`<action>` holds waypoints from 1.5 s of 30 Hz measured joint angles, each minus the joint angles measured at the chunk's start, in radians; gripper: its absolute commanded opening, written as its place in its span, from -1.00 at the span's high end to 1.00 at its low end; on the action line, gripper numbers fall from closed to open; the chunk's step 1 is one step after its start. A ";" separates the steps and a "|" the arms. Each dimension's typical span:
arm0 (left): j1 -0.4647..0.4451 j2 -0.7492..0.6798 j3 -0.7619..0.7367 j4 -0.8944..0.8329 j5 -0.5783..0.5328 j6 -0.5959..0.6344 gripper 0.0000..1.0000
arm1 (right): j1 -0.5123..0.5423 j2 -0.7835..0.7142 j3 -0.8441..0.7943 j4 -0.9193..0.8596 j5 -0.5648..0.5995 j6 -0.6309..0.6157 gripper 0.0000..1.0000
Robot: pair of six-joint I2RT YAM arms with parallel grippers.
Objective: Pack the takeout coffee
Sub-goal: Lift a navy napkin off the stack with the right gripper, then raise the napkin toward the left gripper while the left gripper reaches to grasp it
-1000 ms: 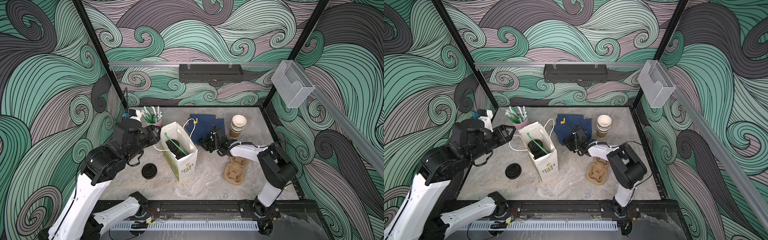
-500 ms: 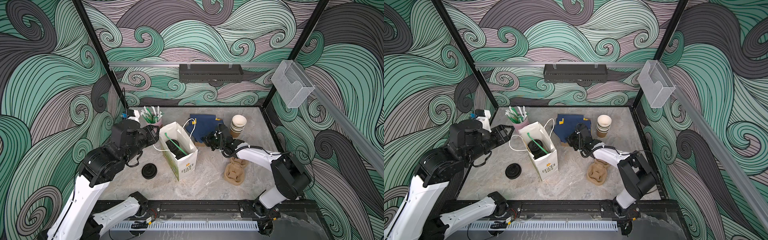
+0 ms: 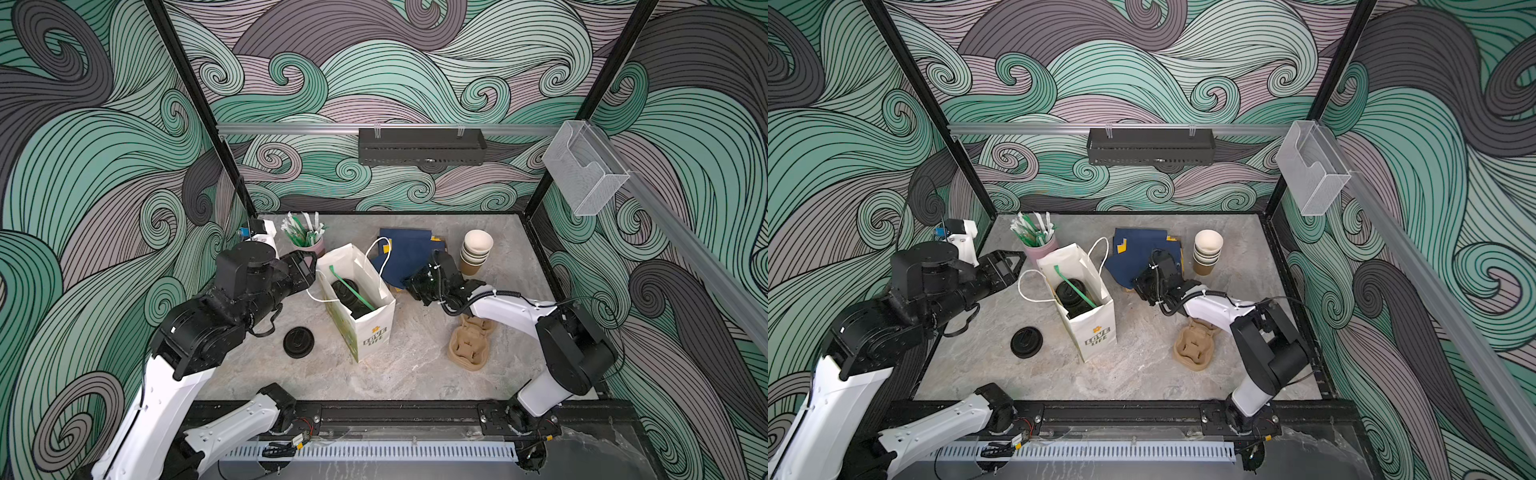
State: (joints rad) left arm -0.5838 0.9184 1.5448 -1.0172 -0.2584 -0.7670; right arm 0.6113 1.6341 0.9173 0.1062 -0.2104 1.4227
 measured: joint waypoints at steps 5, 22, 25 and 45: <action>0.000 -0.003 0.000 0.000 0.000 0.000 0.11 | 0.000 0.007 -0.006 0.006 -0.002 0.008 0.68; 0.000 0.033 0.089 0.074 0.062 0.190 0.07 | -0.023 -0.190 0.087 -0.181 0.003 -0.161 1.00; 0.000 0.073 0.121 0.121 0.131 0.289 0.00 | -0.045 -0.265 0.168 -0.268 0.003 -0.272 1.00; -0.334 0.396 0.128 0.385 0.367 1.017 -0.67 | -0.173 -0.480 0.799 -1.030 -0.156 -0.972 1.00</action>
State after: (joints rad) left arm -0.9176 1.3144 1.6730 -0.6323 0.1081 0.2497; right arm 0.4381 1.1542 1.7164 -0.9241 -0.3664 0.4507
